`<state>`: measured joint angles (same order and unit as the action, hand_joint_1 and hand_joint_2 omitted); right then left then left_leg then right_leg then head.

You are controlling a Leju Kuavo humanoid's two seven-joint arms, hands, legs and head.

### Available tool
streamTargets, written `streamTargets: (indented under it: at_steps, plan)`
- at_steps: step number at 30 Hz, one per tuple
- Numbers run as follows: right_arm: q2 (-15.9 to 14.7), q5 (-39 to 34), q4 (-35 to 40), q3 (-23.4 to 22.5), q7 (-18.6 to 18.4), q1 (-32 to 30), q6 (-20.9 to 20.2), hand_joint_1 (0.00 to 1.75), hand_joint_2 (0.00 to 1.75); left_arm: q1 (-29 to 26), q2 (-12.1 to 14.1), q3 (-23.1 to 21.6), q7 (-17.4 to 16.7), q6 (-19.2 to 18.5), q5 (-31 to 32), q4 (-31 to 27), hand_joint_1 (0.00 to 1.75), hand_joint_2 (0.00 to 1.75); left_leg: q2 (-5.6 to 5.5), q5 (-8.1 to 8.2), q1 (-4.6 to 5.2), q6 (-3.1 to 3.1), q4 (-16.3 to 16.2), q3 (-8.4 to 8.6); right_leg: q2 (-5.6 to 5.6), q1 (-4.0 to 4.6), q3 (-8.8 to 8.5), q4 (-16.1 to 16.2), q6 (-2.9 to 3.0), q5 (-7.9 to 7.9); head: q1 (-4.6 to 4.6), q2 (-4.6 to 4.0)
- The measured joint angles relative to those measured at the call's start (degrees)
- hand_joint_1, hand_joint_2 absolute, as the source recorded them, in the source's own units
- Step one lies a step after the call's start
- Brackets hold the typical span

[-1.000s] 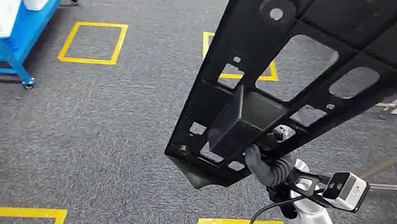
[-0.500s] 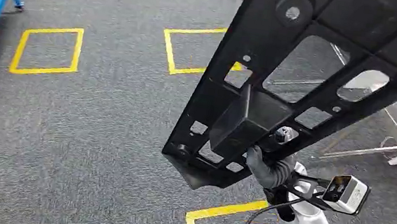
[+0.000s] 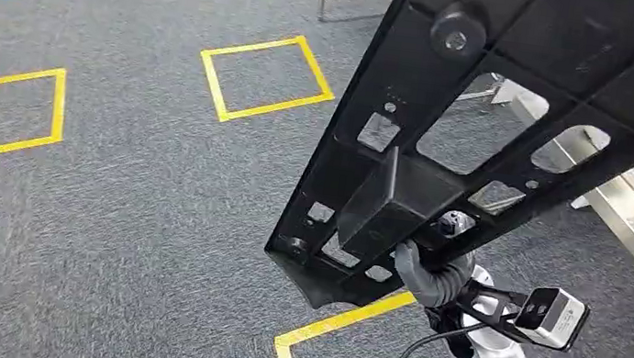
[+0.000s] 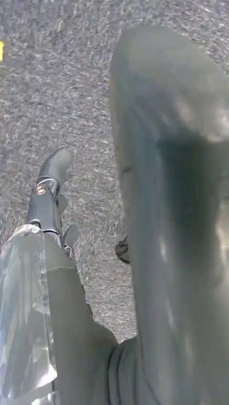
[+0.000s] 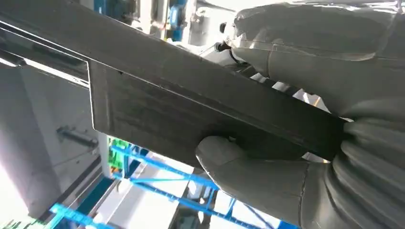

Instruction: Take the parts from the cabinet and place them on the table.

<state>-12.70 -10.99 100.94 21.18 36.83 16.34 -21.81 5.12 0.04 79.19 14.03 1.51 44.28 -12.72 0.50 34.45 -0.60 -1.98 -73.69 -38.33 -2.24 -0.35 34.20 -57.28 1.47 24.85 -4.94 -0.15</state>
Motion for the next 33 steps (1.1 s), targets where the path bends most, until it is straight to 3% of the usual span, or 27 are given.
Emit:
streamTargets:
  at_steps: [1, 2, 3, 4, 7, 8, 9, 10, 11, 12, 13, 14, 15, 16, 17, 18, 19, 23, 24, 25, 26, 28, 29, 30, 31, 33]
  plan:
    - [0.0, 0.0, 0.0, 0.0, 0.0, 0.0, 0.0, 1.75, 1.75, 0.1, 0.0, 0.0, 0.0, 0.0, 0.1, 0.0, 0.0, 0.0, -0.2, -2.56, -0.01, 0.17, 3.8, 1.66, -0.76, 0.0, -0.03, -0.1, -0.02, 0.0, 0.0, 0.0]
    - [0.0, 0.0, 0.0, -0.1, 0.0, 0.0, 0.0, 1.75, 1.75, 0.2, 0.1, 0.0, 0.0, 0.0, 0.1, 0.0, 0.0, 0.0, -1.03, -5.71, -0.05, 0.39, 9.7, 4.41, -1.55, -0.01, -0.1, -0.3, -0.12, 0.05, 0.0, 0.0]
    - [0.0, 0.0, 0.0, -0.2, 0.0, 0.0, 0.0, 1.75, 1.75, 0.2, 0.3, 0.0, 0.0, -0.1, 0.2, 0.0, 0.0, 0.0, -3.42, -7.87, -0.14, 0.64, 14.7, 6.62, -2.12, -0.09, -0.04, -0.4, -0.21, 0.1, 0.0, 0.0]
    - [0.0, 0.0, 0.0, -0.3, 0.0, 0.1, 0.0, 1.75, 1.75, 0.2, 0.3, 0.0, 0.0, -0.1, 0.3, 0.0, 0.0, 0.0, -6.22, -6.78, -0.35, 0.95, 16.2, 7.19, -2.61, 0.16, 0.24, -0.6, -0.62, 0.02, 0.0, 0.0]
    - [0.0, 0.2, 0.0, -0.4, 0.0, 0.0, 0.1, 1.75, 1.75, 0.3, 0.4, -0.2, 0.1, -0.6, 0.7, 0.0, 0.0, 0.0, -4.49, -7.18, 0.22, 1.61, 16.4, 7.28, -4.77, -0.68, 0.97, -0.3, -1.95, -0.62, 0.0, 0.0]
    - [0.0, 0.2, 0.0, -0.5, 0.0, 0.0, 0.1, 1.75, 1.75, 0.5, 0.4, -0.3, 0.1, -0.8, 0.7, 0.0, 0.0, 0.0, -3.83, -7.51, -0.03, 2.11, 16.9, 7.39, -5.45, -0.39, 1.05, -0.2, -2.43, -0.82, 0.0, 0.0]
    - [0.0, 0.3, 0.0, -0.7, 0.0, -0.1, 0.1, 1.75, 1.75, 0.7, 0.4, -0.4, 0.2, -0.9, 0.7, 0.0, 0.0, 0.0, -2.95, -7.95, -0.35, 2.65, 17.4, 7.56, -3.03, -0.46, 1.2, -0.8, -2.41, -0.33, 0.0, 0.0]
    - [0.0, 0.4, 0.0, -0.9, 0.0, 0.1, 0.1, 1.75, 1.75, 0.7, 0.5, -0.4, 0.3, -0.9, 0.8, 0.0, 0.0, 0.0, -2.42, -8.02, -0.25, 2.95, 17.6, 7.64, 0.13, -0.16, 2.2, -2.7, -2.55, 1.17, 0.02, 0.0]
    - [0.0, 0.4, 0.0, -1.0, 0.0, 0.1, 0.1, 1.75, 1.75, 0.6, 0.5, -0.4, 0.4, -1.0, 0.8, 0.0, 0.0, 0.0, -1.65, -7.97, -0.14, 3.14, 17.6, 7.62, 1.28, -0.28, 4.04, -6.5, -2.65, 3.35, 0.0, 0.0]
    - [0.4, 0.4, 0.0, -1.0, 0.0, -0.1, 0.0, 1.75, 1.75, 0.5, 0.5, -0.4, 0.4, -1.0, 0.8, 0.0, 0.0, 0.0, -0.89, -7.92, 0.0, 3.21, 17.5, 7.6, 1.69, -0.46, 6.35, -11.5, -2.8, 5.66, 0.0, 0.0]
    - [0.4, 0.5, 0.0, -1.0, 0.0, -0.2, 0.0, 1.75, 1.75, 0.4, 0.5, -0.4, 0.4, -0.9, 0.8, 0.0, 0.0, 0.0, -0.09, -7.87, 0.07, 3.29, 17.5, 7.58, 1.81, -0.57, 8.32, -15.6, -2.95, 7.08, 0.02, 0.0]
    - [0.4, 0.5, 0.0, -1.0, 0.0, -0.4, 0.0, 1.75, 1.75, 0.4, 0.5, -0.4, 0.4, -0.8, 0.8, 0.0, 0.0, 0.0, 0.64, -7.83, 0.11, 3.32, 17.4, 7.52, 1.92, -0.62, 9.53, -18.1, -3.04, 7.53, 0.0, 0.0]
    - [0.4, 0.6, -0.1, -1.0, 0.0, -0.5, 0.0, 1.75, 1.75, 0.4, 0.5, -0.4, 0.4, -0.8, 0.8, 0.0, 0.0, 0.0, 1.42, -7.74, 0.13, 3.3, 17.4, 7.52, 2.0, -0.65, 9.25, -17.6, -3.07, 6.55, 0.0, 0.0]
    - [0.4, 0.6, -0.1, -1.0, 0.0, -0.5, 0.0, 1.75, 1.75, 0.4, 0.5, -0.4, 0.4, -0.8, 0.8, 0.0, 0.0, 0.0, 2.07, -7.61, 0.15, 3.21, 17.3, 7.54, 2.21, -0.64, 7.69, -14.8, -3.01, 4.65, 0.0, 0.0]
    - [0.4, 0.6, -0.1, -1.0, 0.0, -0.5, 0.0, 1.75, 1.75, 0.5, 0.5, -0.4, 0.4, -0.8, 0.8, 0.0, 0.0, 0.0, 2.67, -7.44, 0.16, 3.04, 17.1, 7.6, 2.78, -0.56, 4.92, -9.8, -2.78, 2.27, 0.0, 0.0]
    - [0.4, 0.6, -0.1, -1.1, 0.0, -0.4, 0.0, 1.75, 1.75, 0.6, 0.5, -0.4, 0.4, -0.9, 0.8, 0.0, 0.0, 0.0, 3.28, -7.19, 0.2, 2.88, 17.0, 7.76, 4.68, -0.33, 1.56, -3.9, -2.35, 0.13, 0.0, 0.0]
    - [0.4, 0.6, -0.1, -1.1, 0.0, -0.3, 0.0, 1.75, 1.75, 0.6, 0.5, -0.4, 0.3, -0.9, 0.8, 0.0, 0.0, 0.0, 3.7, -6.96, 0.5, 2.57, 17.0, 7.88, 7.69, 0.25, -0.07, -0.8, -2.1, 0.79, 0.02, 0.0]
    - [0.4, 0.5, -0.2, -1.3, -0.1, -0.1, -0.3, 1.75, 1.75, 0.7, 0.5, -0.5, 0.0, -0.9, 0.9, 0.0, 0.0, 0.0, 6.16, -6.5, 0.85, 1.54, 17.0, 8.29, 4.88, 0.71, 0.43, -0.7, -1.14, 0.46, 0.0, 0.0]
    - [0.3, 0.5, -0.2, -1.4, -0.1, -0.1, -0.4, 1.75, 1.75, 0.9, 0.5, -0.5, -0.1, -0.9, 0.9, 0.0, 0.0, 0.0, 6.01, -5.94, 0.77, 1.04, 16.6, 8.12, 4.26, 0.01, 0.04, 0.0, -0.62, 0.02, 0.0, 0.0]
    - [0.3, 0.4, -0.2, -1.4, -0.1, 0.1, -0.4, 1.75, 1.75, 0.9, 0.5, -0.5, -0.2, -0.8, 0.9, 0.0, 0.0, 0.0, 3.03, -4.65, 0.46, 0.67, 15.0, 7.76, 3.77, 0.09, -0.04, 0.2, -0.46, -0.06, 0.0, 0.0]
    - [0.3, 0.3, -0.2, -1.4, -0.2, 0.3, -0.7, 1.75, 1.75, 0.9, 0.5, -0.5, -0.3, -0.8, 1.0, 0.0, 0.0, 0.0, 1.23, -2.53, 0.36, 0.54, 11.5, 6.15, 3.27, 0.05, 0.01, 0.2, -0.14, -0.09, 0.0, 0.0]
    - [0.3, 0.1, -0.2, -1.3, -0.2, 0.3, -1.0, 1.75, 1.75, 0.6, 0.5, -0.5, -0.5, -0.5, 1.0, 0.0, 0.0, 0.0, 0.06, 1.64, 0.36, 0.19, 2.1, 1.63, 1.94, 0.12, 0.07, 0.1, 0.01, -0.1, 0.0, 0.0]
    - [0.2, 0.1, -0.4, -1.3, -0.2, 0.3, -1.0, 1.75, 1.75, 0.4, 0.5, -0.5, -0.7, -0.4, 0.9, 0.0, 0.0, 0.0, 0.0, 2.34, 0.35, 0.08, -1.2, -0.1, 1.14, 0.13, 0.07, 0.1, 0.0, -0.1, 0.0, 0.0]
    - [0.2, 0.0, -0.4, -1.2, -0.2, 0.3, -1.0, 1.75, 1.75, 0.3, 0.4, -0.5, -0.7, -0.4, 0.9, 0.0, 0.0, 0.0, -0.01, 1.55, 0.3, 0.05, -1.6, -0.52, 0.37, 0.12, 0.05, 0.0, -0.01, -0.11, 0.0, 0.0]
    - [0.2, 0.0, -0.5, -1.1, -0.3, 0.3, -1.1, 1.75, 1.75, 0.3, 0.4, -0.5, -0.8, -0.2, 0.9, 0.0, 0.0, 0.0, -0.03, -0.61, 0.21, 0.06, 0.9, 0.37, -0.4, 0.07, 0.01, -0.1, -0.03, -0.1, 0.0, 0.0]
    - [0.2, -0.1, -0.5, -1.1, -0.3, 0.3, -1.1, 1.75, 1.75, 0.4, 0.4, -0.5, -0.8, -0.1, 0.8, 0.0, 0.0, 0.0, -1.12, -6.0, -0.17, 0.12, 10.2, 4.38, -1.81, -0.02, -0.08, -0.4, -0.31, 0.06, 0.0, 0.0]
